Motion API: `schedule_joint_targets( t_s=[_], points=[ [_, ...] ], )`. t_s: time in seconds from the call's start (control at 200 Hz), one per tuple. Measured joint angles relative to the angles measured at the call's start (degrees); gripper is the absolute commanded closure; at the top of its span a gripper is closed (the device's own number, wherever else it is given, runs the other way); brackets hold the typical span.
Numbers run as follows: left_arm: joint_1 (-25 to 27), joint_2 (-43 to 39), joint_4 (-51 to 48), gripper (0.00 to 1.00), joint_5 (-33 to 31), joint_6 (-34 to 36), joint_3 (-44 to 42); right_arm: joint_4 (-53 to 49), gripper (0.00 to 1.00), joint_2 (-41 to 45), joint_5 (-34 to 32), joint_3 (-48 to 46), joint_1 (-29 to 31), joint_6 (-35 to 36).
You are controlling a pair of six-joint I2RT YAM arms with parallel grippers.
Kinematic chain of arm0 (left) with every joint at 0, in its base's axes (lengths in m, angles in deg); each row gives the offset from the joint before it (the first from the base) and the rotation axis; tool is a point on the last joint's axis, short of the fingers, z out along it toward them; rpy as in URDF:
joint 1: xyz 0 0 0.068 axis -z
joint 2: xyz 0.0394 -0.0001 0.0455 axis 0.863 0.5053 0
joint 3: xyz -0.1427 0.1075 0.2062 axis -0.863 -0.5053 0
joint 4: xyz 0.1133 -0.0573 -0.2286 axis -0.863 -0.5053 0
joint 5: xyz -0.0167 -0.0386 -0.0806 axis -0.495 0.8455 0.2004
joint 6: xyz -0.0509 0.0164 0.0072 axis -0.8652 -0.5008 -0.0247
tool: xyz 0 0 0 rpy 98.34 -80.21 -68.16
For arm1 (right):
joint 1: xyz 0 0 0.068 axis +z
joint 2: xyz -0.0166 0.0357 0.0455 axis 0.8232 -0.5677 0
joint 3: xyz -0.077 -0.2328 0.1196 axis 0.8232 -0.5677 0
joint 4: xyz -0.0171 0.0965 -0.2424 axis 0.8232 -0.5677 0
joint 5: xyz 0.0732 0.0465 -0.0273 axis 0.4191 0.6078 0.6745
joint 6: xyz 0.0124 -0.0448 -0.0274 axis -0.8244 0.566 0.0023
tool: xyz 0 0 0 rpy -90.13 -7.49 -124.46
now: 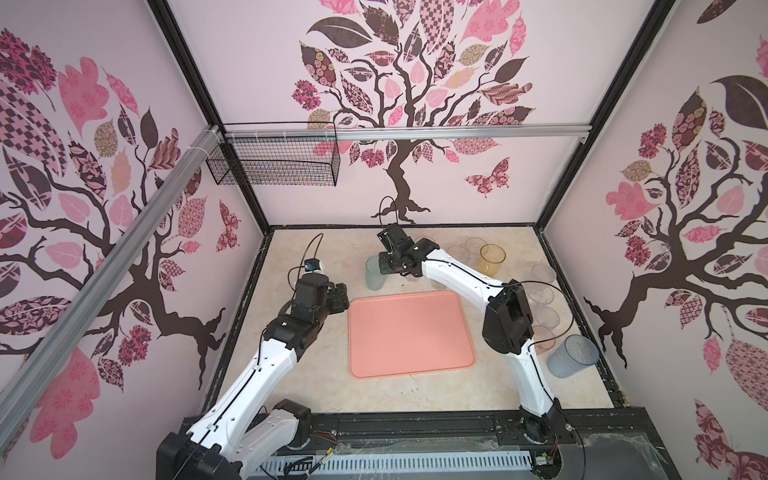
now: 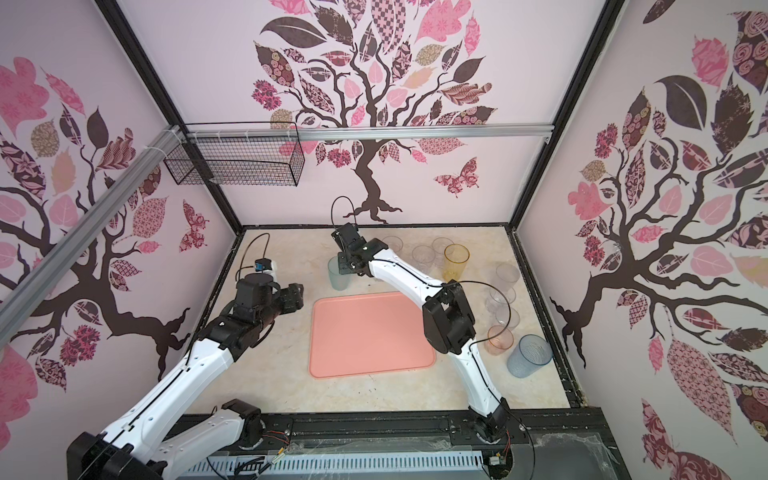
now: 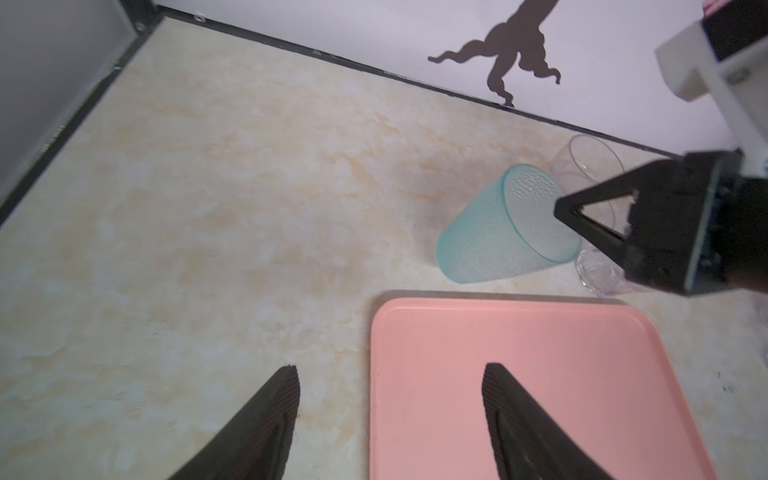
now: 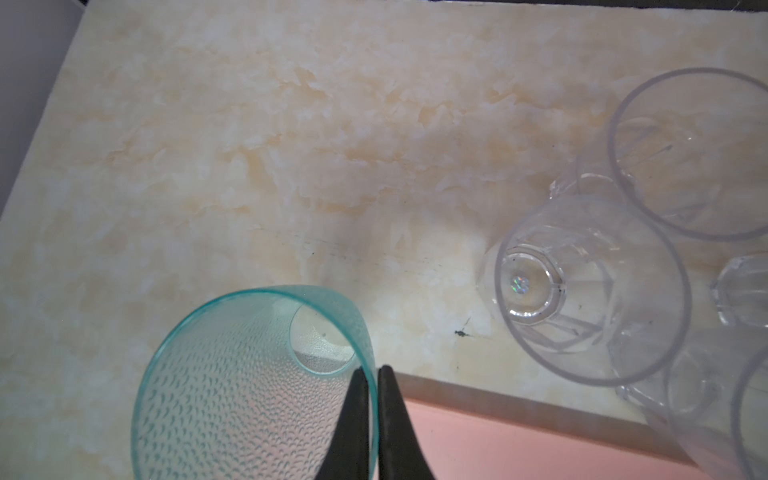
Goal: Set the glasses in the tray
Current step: 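Lift the teal cup with right gripper and set it upright on the tray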
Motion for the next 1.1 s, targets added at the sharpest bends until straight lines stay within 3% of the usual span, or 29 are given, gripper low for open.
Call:
schedule_joint_targets(
  t_s=[0.135,0.4,1.1],
  points=[
    [-3.6,-2.4,-2.7,0.26,-0.2,0.2,0.1,-3.1,1.00,3.1,1.0,0.2,3.3,0.5],
    [-3.8,-4.3,-6.1,0.26,0.1,-0.9,0.1,-8.0,1.00,3.4,1.9,-1.0,8.7,1.5],
    [-3.9,-5.2,-4.7,0.26,3.3,-1.8,-3.0,-6.4,1.00,-0.9,-0.4,-1.0,9.2,2.4]
  ],
)
